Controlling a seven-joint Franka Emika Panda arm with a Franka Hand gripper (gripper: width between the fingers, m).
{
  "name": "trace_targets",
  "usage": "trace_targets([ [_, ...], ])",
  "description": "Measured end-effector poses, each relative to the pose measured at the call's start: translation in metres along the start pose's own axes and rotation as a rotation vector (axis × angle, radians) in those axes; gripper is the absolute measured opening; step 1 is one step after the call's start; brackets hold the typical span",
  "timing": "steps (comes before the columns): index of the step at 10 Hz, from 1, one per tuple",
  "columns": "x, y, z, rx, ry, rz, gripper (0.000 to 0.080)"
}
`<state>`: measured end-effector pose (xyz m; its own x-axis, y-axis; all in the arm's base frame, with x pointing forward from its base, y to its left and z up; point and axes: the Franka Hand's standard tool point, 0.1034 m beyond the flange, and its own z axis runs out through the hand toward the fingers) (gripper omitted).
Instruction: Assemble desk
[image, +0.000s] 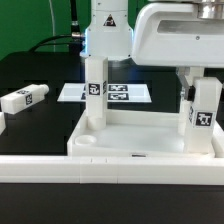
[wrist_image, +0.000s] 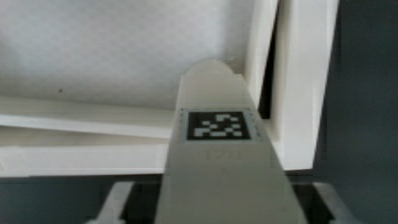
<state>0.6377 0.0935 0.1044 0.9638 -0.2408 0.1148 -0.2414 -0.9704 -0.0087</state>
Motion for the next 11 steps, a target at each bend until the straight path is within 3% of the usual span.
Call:
trace_targets([
  [5, -0.0018, -0.0026, 0.0017, 0.016, -0.007, 0.495, 0.0291],
  [11, -0.003, -0.0037, 0.0021, 0.018, -0.02, 0.939, 0.0291],
])
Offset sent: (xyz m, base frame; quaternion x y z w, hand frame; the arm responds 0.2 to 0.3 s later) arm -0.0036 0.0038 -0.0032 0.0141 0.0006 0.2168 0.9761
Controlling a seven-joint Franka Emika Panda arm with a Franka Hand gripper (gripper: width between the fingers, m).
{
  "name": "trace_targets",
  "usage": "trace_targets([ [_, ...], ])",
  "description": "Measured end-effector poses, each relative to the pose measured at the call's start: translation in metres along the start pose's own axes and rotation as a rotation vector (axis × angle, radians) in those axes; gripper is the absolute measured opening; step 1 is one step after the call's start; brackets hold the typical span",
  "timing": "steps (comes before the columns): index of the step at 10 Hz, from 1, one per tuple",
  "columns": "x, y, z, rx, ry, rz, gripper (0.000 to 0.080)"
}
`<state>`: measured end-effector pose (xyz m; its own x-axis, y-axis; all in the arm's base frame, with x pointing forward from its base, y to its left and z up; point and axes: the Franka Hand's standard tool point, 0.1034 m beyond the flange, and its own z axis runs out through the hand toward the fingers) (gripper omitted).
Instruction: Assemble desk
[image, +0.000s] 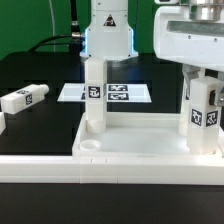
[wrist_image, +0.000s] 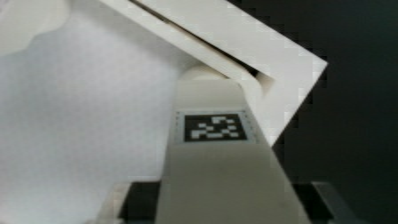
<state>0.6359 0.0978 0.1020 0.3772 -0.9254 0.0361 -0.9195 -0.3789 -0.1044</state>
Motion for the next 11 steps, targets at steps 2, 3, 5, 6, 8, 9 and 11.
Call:
trace_targets([
  [2, -0.0013, -0.0001, -0.0001, -0.001, -0.001, 0.096, 0.0291],
  [3, -0.0013, -0.0002, 0.0, 0.0, -0.001, 0.101, 0.0304],
  [5, -0.0012, -0.0003, 0.0001, 0.0, 0.0, 0.059, 0.0527],
  [6, -0.0014, -0.0003, 0.0001, 0.0, -0.001, 0.042, 0.0615],
  [8, -0.0025, -0.0004, 0.0003, -0.001, 0.001, -0.155, 0.0644],
  [9, -0.0039, -0.0007, 0.0005, -0.001, 0.0, -0.24, 0.0644],
  [11, -0.0066, -0.0011, 0.0008, -0.001, -0.002, -0.42, 0.0649],
])
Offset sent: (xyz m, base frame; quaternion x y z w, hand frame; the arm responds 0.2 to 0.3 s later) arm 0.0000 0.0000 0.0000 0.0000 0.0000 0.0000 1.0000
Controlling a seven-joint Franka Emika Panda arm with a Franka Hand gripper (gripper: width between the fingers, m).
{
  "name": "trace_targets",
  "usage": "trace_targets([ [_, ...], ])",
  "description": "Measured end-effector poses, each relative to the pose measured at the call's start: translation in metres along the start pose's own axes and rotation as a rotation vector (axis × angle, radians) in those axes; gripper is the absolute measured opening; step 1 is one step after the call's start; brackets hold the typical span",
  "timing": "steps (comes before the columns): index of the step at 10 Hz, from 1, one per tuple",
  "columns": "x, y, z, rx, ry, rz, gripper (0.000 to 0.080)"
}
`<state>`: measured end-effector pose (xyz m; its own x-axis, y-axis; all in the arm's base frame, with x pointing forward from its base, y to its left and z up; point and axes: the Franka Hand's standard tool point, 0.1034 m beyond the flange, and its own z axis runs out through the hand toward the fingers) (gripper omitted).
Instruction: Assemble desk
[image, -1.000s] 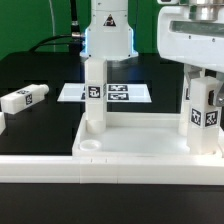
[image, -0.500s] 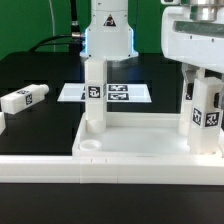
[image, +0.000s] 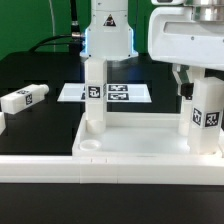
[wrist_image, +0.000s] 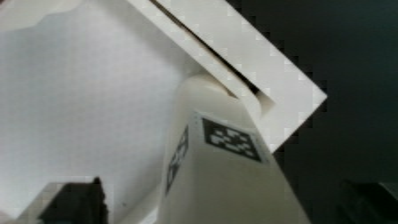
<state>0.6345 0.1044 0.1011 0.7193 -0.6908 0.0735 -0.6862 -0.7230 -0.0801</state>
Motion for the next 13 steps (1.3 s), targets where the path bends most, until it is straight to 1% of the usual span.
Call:
trace_targets([
  [5, -0.0001, -0.0013, -0.0005, -0.006, 0.007, -0.432, 0.0649],
  [8, 0.0001, -0.0013, -0.0011, -0.018, 0.014, -0.612, 0.0649],
  [12, 0.0037, 0.0014, -0.0011, -0.026, 0.014, -0.839, 0.0649],
  [13, 0.0052, 0.0026, -0.0011, -0.033, 0.016, -0.914, 0.0649],
])
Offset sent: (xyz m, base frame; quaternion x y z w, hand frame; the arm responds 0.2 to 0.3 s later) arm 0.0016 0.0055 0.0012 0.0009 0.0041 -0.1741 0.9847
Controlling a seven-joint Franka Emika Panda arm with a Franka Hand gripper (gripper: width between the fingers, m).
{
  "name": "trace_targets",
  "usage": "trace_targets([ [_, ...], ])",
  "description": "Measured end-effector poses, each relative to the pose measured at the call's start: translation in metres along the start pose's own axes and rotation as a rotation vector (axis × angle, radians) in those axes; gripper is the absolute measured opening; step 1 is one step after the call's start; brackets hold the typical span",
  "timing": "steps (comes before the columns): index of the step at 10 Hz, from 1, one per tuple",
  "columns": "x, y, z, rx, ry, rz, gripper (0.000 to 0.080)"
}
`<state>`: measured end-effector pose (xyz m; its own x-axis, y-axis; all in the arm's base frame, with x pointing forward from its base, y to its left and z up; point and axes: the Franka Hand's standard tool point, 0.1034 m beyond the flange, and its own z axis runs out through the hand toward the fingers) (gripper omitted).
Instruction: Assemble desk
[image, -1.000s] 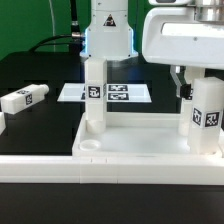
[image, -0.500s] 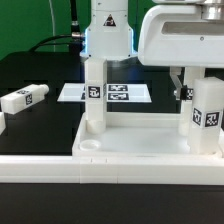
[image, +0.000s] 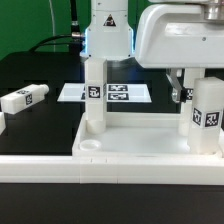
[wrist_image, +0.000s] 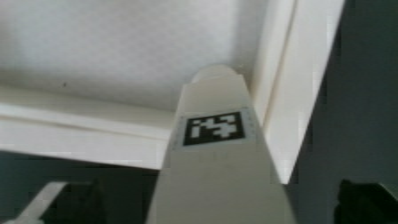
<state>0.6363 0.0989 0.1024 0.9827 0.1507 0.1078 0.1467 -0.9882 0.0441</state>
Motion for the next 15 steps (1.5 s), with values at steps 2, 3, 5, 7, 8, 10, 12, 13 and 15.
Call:
trace_targets([
  [2, 0.0, 0.001, 0.0, -0.002, -0.001, -0.006, 0.0638],
  [3, 0.0, 0.001, 0.0, -0.002, -0.001, -0.006, 0.0447],
  [5, -0.001, 0.001, 0.001, -0.002, -0.003, 0.022, 0.029],
  [7, -0.001, 0.001, 0.001, -0.002, -0.003, 0.075, 0.0291],
  [8, -0.001, 0.001, 0.001, -0.002, -0.003, 0.147, 0.0291],
  [10, -0.001, 0.001, 0.001, -0.002, -0.003, 0.298, 0.029],
  [12, -0.002, 0.006, 0.001, 0.005, -0.007, 0.479, 0.029],
  [13, -0.003, 0.009, 0.002, 0.002, -0.007, 0.555, 0.0291],
  [15, -0.004, 0.017, 0.002, -0.009, -0.007, 0.687, 0.0291],
])
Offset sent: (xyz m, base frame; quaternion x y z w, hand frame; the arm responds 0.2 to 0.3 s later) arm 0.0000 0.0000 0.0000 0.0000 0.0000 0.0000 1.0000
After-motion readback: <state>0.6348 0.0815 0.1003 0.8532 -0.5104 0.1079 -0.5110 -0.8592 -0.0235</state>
